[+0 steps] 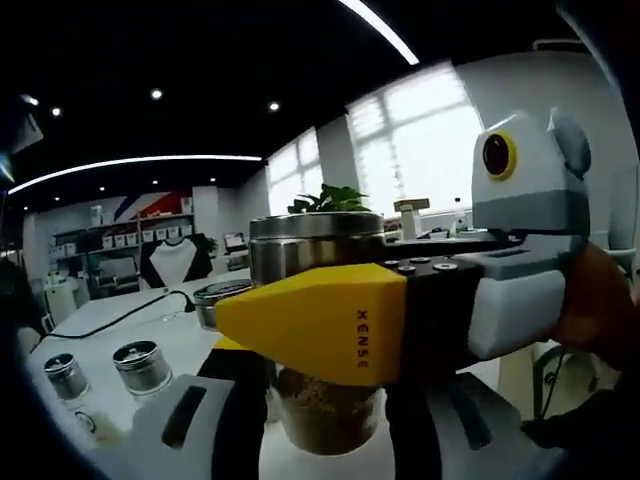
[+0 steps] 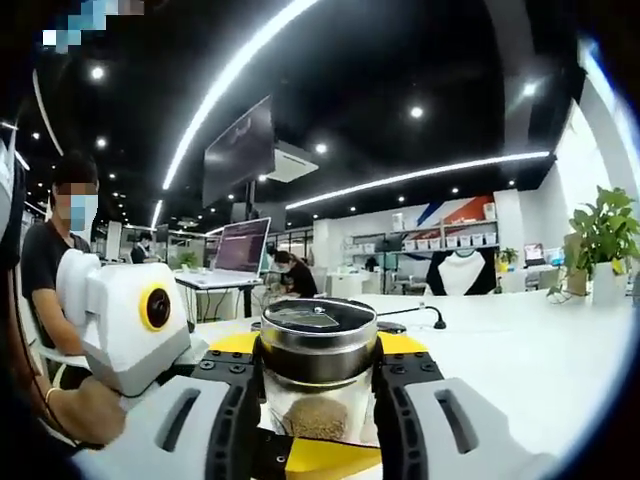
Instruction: Rotate the seasoning bottle until the label or dispensing opening points toward the visible target arrow and the bottle remains upright within the marked orientation range
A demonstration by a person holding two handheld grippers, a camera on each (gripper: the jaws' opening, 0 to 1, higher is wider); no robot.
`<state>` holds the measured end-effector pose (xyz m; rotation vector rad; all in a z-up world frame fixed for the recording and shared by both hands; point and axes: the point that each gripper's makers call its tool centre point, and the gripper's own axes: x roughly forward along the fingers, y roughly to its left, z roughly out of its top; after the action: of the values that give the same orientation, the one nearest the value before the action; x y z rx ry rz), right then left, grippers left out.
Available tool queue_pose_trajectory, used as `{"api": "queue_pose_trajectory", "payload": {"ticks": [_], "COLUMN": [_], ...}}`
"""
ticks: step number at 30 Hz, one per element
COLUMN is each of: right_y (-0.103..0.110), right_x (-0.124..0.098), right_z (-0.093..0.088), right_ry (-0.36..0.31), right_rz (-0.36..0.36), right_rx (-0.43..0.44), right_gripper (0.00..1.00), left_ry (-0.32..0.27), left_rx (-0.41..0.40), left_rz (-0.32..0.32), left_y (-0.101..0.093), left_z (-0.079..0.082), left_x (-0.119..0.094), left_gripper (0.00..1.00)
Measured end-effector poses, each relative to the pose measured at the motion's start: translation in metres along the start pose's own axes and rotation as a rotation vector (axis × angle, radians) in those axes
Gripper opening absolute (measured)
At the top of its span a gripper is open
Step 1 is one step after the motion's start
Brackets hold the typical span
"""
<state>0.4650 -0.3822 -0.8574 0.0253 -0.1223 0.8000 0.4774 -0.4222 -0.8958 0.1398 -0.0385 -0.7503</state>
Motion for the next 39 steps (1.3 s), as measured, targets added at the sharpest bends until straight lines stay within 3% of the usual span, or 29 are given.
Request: {"api": "queue_pose_trajectory", "payload": {"ticks": [3, 12, 17, 23, 25, 29, 34, 39], "right_y": [-0.003, -0.007, -0.007, -0.002, -0.017, -0.021, -0.050, -0.056], "right_x": [-0.004, -0.008, -0.010, -0.020, -0.019, -0.026, -0.020, -0.020], "right_z": [0.001, 0.000, -0.006, -0.012, -0.011, -0.012, -0.007, -0.008], "right_ry": [-0.049, -0.048, -0.033, -0.028, -0.024, -0.024, -0.024, -0.016], "right_rz": [-0.009, 0.000, -0.002, -0.036, -0.056, -0.081, -0.102, -0.115], "right_rx": [0.040, 0.060, 0.066, 0.050, 0.039, 0.025, 0.010, -0.002], "right_gripper": [0.40, 0.40, 0.40, 0.40, 0.40, 0.40, 0.40, 0.40], "left_ry": [0.005, 0.010, 0.050, 0.038, 0.040, 0.030, 0.016, 0.019], "left_rx": [0.012, -0.002, 0.006, 0.013, 0.030, 0.041, 0.031, 0.030], "left_rz": [-0.003, -0.030, -0.048, -0.054, -0.062, -0.062, -0.053, -0.045], "left_y": [0.000, -0.006, -0.008, -0.012, -0.016, -0.019, -0.016, -0.016], "left_z": [0.000, -0.003, -0.010, -0.013, -0.013, -0.011, -0.009, -0.011], "left_x": [0.001, 0.009, 0.014, 0.021, 0.027, 0.034, 0.046, 0.055], "left_gripper": [0.47, 0.47, 0.48, 0.47, 0.46, 0.46, 0.47, 0.47]}}
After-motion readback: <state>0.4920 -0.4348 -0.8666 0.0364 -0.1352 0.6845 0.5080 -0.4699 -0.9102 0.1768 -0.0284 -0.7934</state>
